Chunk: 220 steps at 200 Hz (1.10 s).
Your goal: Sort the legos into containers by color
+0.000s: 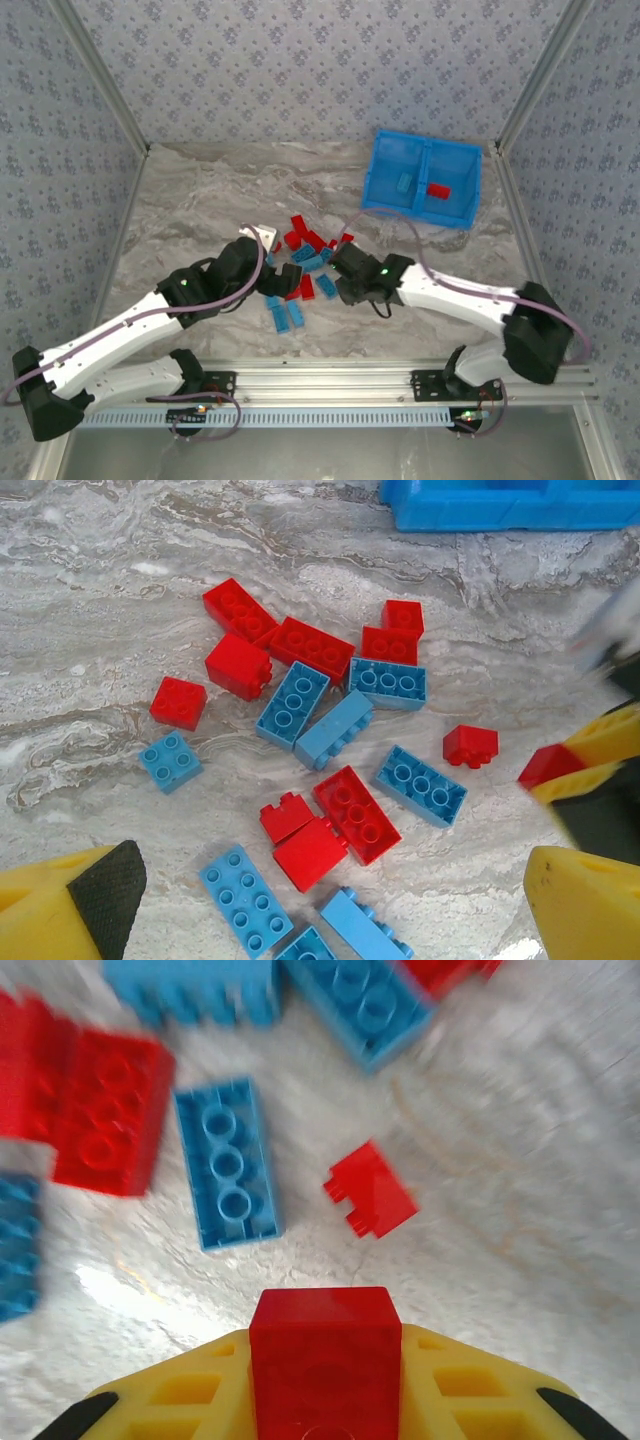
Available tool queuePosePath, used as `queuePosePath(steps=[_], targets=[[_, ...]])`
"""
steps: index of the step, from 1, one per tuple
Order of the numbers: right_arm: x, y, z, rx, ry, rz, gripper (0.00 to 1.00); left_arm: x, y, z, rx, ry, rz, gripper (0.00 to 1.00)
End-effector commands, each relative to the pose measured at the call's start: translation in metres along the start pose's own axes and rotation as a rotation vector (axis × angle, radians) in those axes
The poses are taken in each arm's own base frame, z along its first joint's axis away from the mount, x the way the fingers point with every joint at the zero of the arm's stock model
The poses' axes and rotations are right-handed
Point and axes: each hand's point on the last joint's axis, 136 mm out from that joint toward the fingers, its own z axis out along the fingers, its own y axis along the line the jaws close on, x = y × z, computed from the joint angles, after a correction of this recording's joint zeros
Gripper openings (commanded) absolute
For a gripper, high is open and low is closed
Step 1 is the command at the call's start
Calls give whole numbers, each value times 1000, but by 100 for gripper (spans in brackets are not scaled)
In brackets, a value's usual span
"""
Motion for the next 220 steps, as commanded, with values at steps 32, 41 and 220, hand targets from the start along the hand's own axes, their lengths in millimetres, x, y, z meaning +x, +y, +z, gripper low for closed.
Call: queuePosePath(steps=[32,41,220], targets=[[-97,-132,-80,292,-339,244,35,-27,-15,-11,67,-73,-23,99],[-110,-160,-82,337,-372,296,35,-27,-16,-10,67,-71,-19,99],[-157,-374,22,459,-130,663,54,8,-28,6,134,59,-137,99]])
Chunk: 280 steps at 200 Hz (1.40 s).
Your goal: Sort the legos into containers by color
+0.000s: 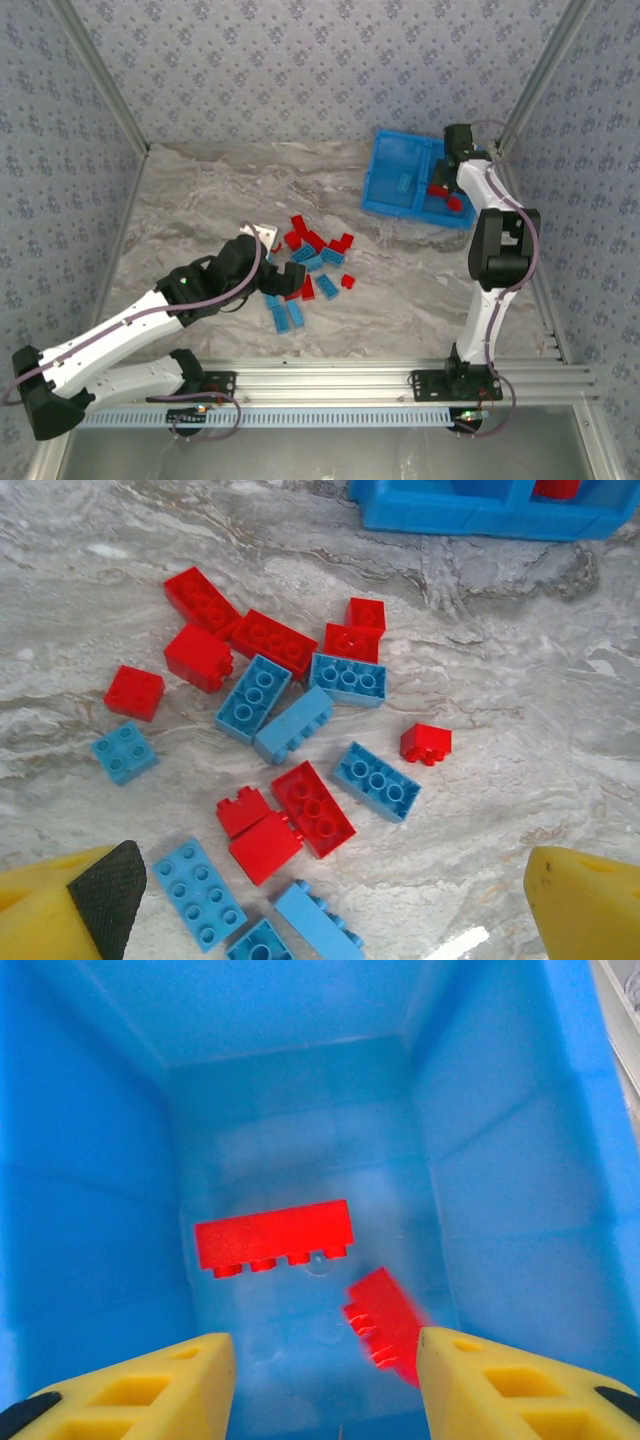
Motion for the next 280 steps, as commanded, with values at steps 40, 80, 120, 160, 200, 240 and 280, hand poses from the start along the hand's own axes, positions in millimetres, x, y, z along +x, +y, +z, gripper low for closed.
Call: queuePosePath(steps=[40,80,120,160,200,240,280], targets=[[9,5,-80,-130,-82,40,56,28,-39,40,99,91,-53,99],[88,24,-154,-328,-112,75,61,40,-70,84,77,212,66,99],[157,37,-216,-473,-162,30,73,49,-89,143,21,311,164,99],[195,14,-245,-469,-141,-12,81,68,-97,193,-10,375,211,90],[202,-1,-256,-463,-156,-11,83,89,-88,220,-42,393,228,74],[196,1,-265,-484,-179,-16,83,96,-78,226,-73,380,241,51],[191,-1,-273,-486,-191,-11,84,90,-83,222,-61,370,232,26]])
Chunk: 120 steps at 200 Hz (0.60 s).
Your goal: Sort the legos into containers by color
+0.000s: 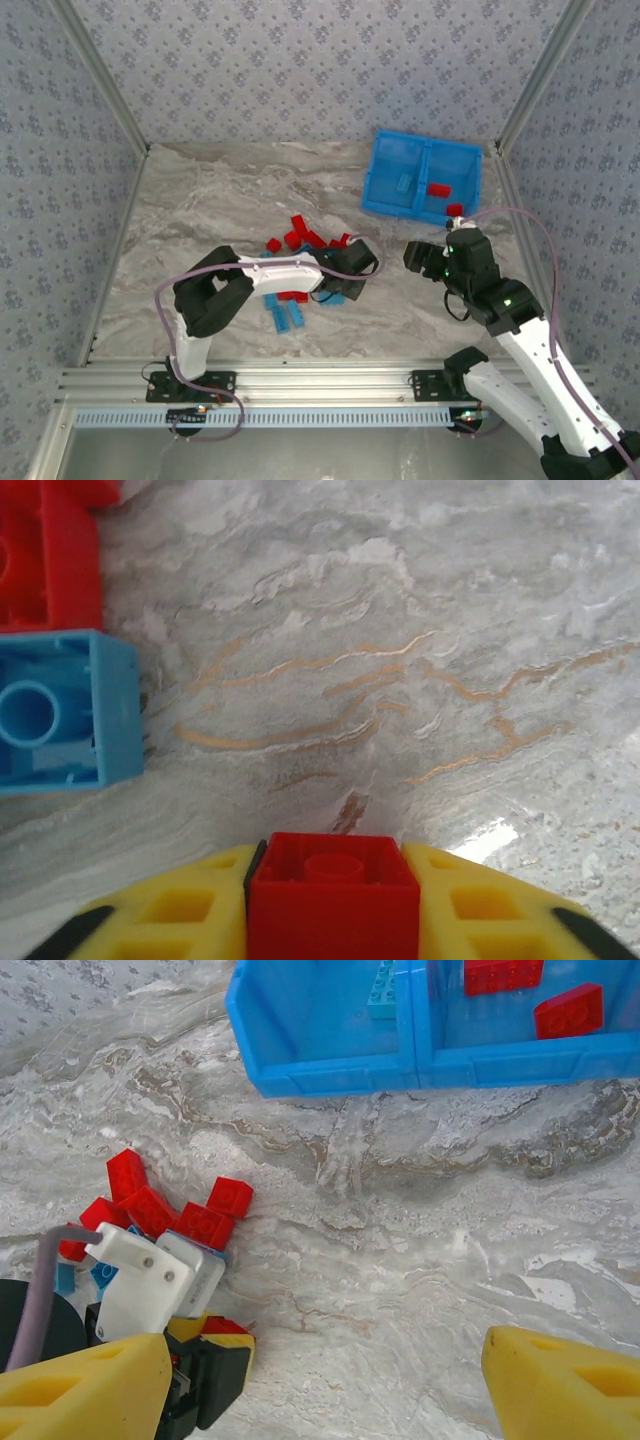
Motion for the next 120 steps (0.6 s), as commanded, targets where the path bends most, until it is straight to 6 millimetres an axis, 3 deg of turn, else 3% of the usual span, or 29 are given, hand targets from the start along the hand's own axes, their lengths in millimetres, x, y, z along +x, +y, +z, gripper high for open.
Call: queuePosePath(steps=[1,29,66,90,120], targets=[[-6,-1,-11,15,-15,7,84,-1,-3,-3,4,-10,8,26],[-15,1,-26,-2,-49,33,85,-31,-20,-39,70,-97,22,25],[-23,-19,-54,36,-159,115,85,-122,-62,-92,181,-323,73,26],[-21,-41,-72,102,-221,153,85,-185,-91,-103,207,-469,134,26],[-18,-48,-85,102,-239,178,86,-250,-115,-89,192,-585,180,25]])
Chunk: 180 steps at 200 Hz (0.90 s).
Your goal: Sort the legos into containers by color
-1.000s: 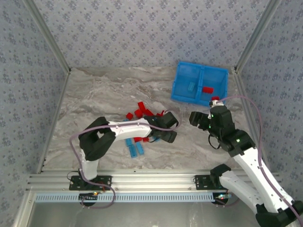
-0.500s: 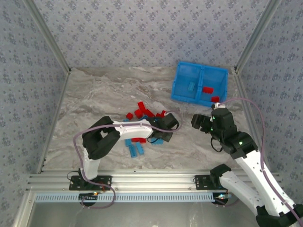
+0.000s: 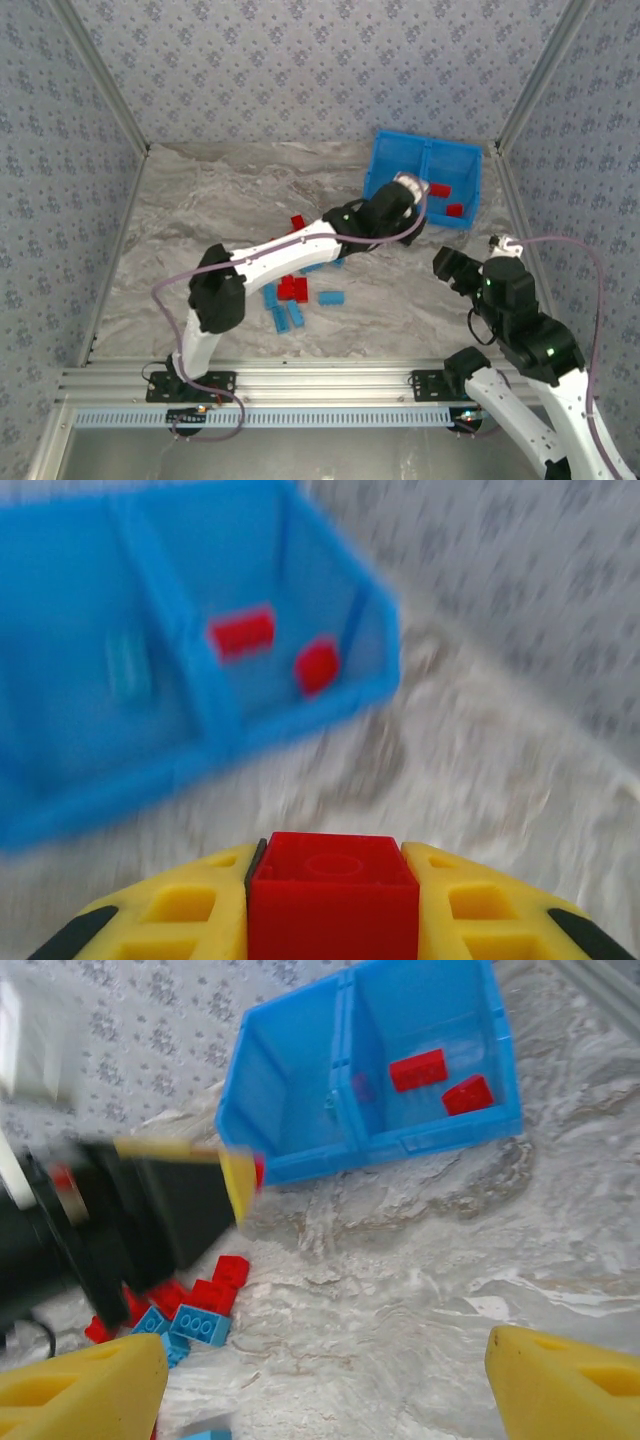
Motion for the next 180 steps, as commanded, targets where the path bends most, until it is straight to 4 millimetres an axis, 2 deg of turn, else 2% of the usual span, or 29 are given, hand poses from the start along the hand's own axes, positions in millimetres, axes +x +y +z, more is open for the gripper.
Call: queuePosePath(steps=[1,26,52,93,117,125,142,180], targets=[[-3,-16,-13,57,-22,34,86,-6,-1,46,-24,-23,104,25],[-3,-20,-22,60,-21,33,86,-28,-1,80,-39,-102,140,26],[-2,-23,-29,54,-26,37,86,-34,3,107,-47,-207,173,28],[2,-25,-32,35,-27,39,86,-37,15,125,-101,-314,180,31],[3,-22,-32,16,-20,41,86,-50,17,127,-92,-396,194,35],[4,-21,-32,13,-17,41,86,-56,19,125,-92,-417,192,40],[5,-22,-32,12,-10,45,86,-69,24,120,-91,-458,173,58],[11,-19,-28,-2,9,66,86,-110,25,88,-82,-535,178,81]])
